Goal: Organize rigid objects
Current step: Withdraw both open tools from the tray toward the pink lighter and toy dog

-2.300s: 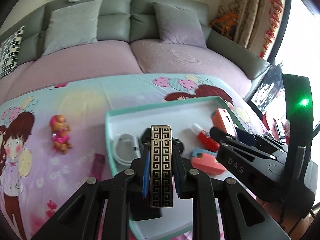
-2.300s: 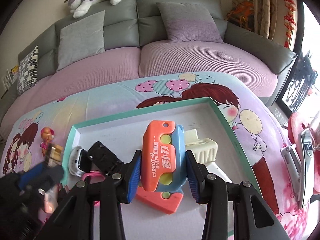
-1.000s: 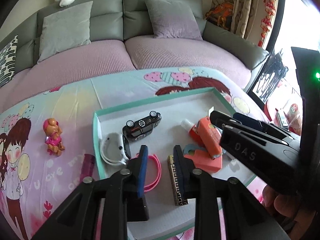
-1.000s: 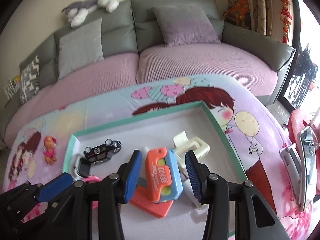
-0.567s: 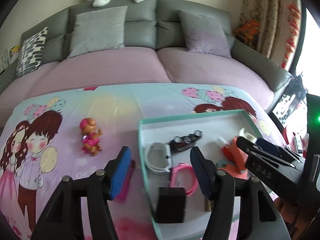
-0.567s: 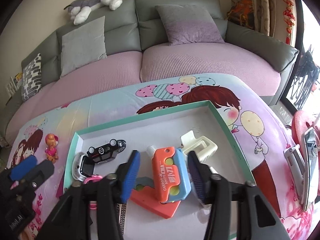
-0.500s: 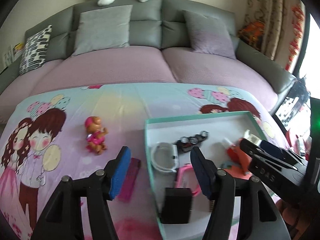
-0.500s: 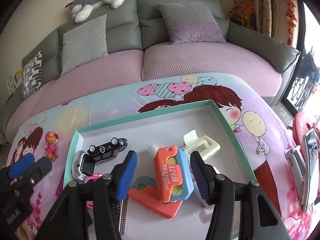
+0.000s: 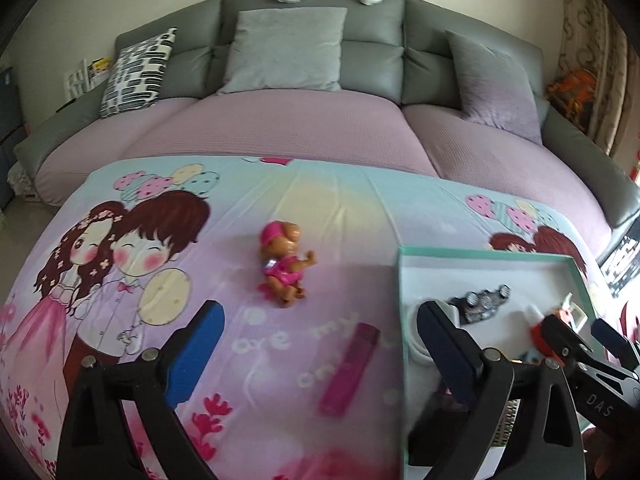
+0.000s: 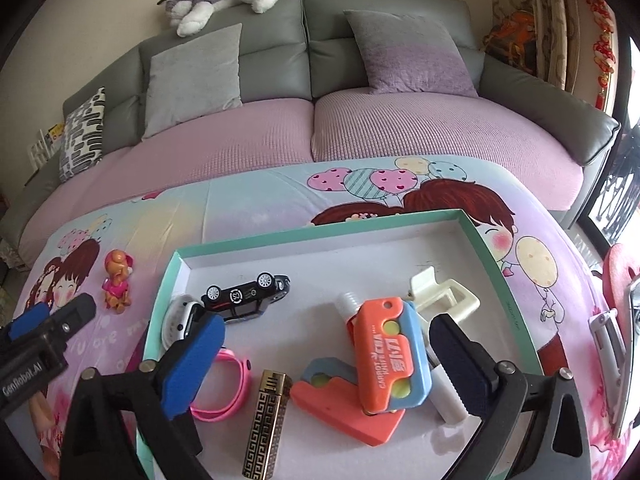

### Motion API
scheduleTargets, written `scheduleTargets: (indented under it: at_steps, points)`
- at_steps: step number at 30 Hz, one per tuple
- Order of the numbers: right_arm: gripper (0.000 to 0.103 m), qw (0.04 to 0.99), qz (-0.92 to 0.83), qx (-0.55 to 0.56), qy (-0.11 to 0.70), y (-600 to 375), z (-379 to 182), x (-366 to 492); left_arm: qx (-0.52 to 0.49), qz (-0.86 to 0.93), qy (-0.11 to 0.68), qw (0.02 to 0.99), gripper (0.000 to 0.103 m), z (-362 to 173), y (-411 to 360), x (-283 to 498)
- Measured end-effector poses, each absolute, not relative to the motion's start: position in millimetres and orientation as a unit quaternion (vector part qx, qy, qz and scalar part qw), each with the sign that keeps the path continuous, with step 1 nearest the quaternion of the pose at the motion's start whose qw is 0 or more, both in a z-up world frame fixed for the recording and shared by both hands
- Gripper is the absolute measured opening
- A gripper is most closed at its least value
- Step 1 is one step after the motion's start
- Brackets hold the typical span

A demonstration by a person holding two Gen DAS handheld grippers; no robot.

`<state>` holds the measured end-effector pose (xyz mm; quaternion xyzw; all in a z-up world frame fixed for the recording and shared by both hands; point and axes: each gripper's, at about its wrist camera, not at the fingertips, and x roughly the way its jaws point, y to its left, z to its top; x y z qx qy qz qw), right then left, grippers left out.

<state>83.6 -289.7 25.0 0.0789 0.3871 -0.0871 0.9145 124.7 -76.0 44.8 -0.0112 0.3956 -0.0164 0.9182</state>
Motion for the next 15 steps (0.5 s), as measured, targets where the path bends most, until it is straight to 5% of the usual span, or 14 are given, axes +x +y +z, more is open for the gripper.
scheduleTargets:
  at_steps: [15]
  points:
    - [0.103,0.921,0.014,0.066,0.384,-219.8,28.1,96.2,-0.007,0.064,0.434,0.898,0.098,28.1,-2.9,133.2]
